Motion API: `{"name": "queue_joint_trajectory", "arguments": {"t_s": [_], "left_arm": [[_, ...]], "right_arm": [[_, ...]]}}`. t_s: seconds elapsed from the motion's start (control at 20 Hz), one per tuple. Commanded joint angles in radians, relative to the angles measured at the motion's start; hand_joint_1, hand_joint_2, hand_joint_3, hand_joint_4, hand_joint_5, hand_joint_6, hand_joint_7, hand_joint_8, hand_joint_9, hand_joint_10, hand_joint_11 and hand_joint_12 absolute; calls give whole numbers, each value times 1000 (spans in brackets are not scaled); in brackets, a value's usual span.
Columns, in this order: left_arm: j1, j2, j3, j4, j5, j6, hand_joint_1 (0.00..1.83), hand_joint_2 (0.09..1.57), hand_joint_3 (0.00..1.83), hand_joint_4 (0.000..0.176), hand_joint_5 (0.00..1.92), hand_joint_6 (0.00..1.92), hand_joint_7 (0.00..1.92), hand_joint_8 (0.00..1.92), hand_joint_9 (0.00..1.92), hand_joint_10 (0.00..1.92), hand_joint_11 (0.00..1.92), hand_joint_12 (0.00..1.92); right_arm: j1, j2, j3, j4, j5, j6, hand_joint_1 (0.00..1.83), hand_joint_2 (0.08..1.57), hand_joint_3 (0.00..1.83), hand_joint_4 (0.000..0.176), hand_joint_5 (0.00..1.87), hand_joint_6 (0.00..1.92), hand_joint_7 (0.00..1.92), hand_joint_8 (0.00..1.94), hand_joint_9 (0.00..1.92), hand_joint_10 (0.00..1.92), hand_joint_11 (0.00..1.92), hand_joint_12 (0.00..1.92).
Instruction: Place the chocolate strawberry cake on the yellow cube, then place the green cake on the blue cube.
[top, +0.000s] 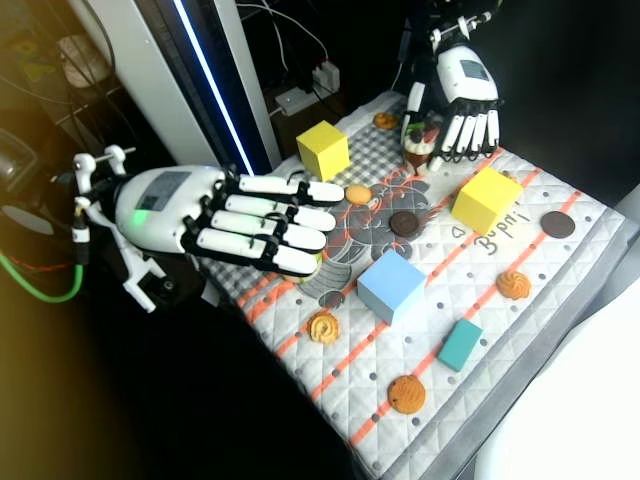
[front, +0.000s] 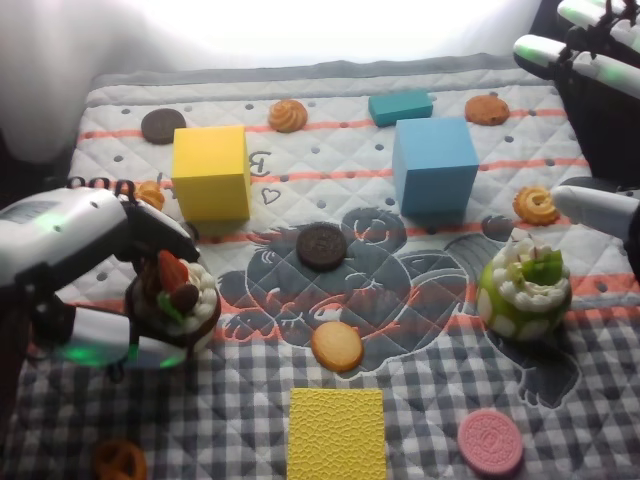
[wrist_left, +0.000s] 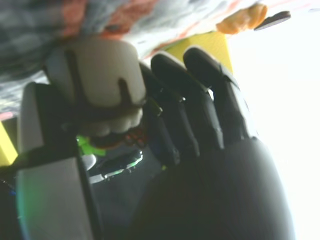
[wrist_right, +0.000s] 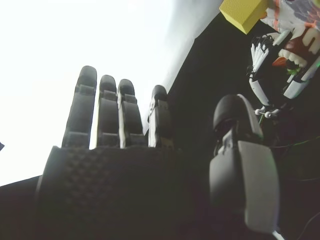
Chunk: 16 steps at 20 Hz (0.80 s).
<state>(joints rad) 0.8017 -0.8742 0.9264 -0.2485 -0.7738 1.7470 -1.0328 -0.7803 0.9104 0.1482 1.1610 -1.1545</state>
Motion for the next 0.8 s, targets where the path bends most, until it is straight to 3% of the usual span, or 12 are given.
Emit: {"name": "queue_joint_trajectory", "arguments": {"t_s": [0.0, 0.05, 0.2, 0.25, 0.4, 0.45, 0.55, 0.65, 0.75], "left_arm": [[-11, 17, 1, 10, -138, -22, 1236, 1174, 4, 0, 986, 737, 776, 1533, 567, 1512, 275, 1774], [-13, 27, -4, 12, -161, -27, 1240, 1170, 0, 0, 933, 834, 836, 1461, 603, 1435, 319, 1760], [-28, 44, -6, 11, -200, -27, 1249, 1149, 0, 0, 971, 784, 880, 1388, 588, 1356, 299, 1687], [-48, 42, 10, -4, -199, -27, 1249, 1118, 0, 0, 1053, 677, 929, 1282, 616, 1306, 238, 1662], [-96, 10, 63, -58, -191, -27, 1241, 1116, 1, 0, 1035, 717, 949, 1225, 625, 1215, 176, 1590], [-159, -26, 120, -81, -147, -27, 1250, 1091, 0, 0, 1055, 695, 1030, 1073, 720, 1046, 304, 1615], [-194, -43, 148, -86, -117, -27, 1253, 1089, 0, 0, 1053, 691, 1040, 1063, 734, 1018, 308, 1609], [-247, -72, 192, -93, -73, -27, 1257, 1100, 0, 0, 1033, 698, 1012, 1137, 694, 1207, 294, 1776], [-304, -105, 238, -99, -22, -27, 1247, 1115, 1, 0, 975, 801, 998, 1147, 677, 1197, 284, 1781]], "right_arm": [[5, -4, 4, 6, 125, 0, 178, 1227, 5, 176, 101, 4, 77, 5, 75, 1, 125, 86], [5, -6, 7, 7, 123, 0, 161, 1223, 2, 176, 85, 0, 68, 1, 74, 3, 144, 98], [5, -9, 10, 8, 120, 0, 177, 1233, 4, 176, 81, 0, 66, 0, 66, 0, 123, 93], [5, -10, 11, 8, 118, 0, 178, 1236, 4, 176, 80, 0, 79, 4, 79, 5, 139, 103], [5, -12, 13, 8, 115, 0, 183, 1242, 5, 176, 86, 2, 87, 5, 93, 8, 159, 116], [5, -13, 13, 8, 114, 0, 199, 1253, 6, 176, 80, 0, 78, 0, 82, 2, 145, 114], [5, -14, 14, 8, 112, 0, 205, 1254, 5, 176, 81, 0, 76, 0, 77, 0, 136, 113], [5, -16, 15, 8, 112, 0, 202, 1255, 5, 176, 92, 5, 84, 3, 79, 1, 129, 111], [5, -16, 16, 8, 112, 0, 186, 1246, 0, 176, 92, 3, 80, 0, 74, 0, 118, 110]]}}
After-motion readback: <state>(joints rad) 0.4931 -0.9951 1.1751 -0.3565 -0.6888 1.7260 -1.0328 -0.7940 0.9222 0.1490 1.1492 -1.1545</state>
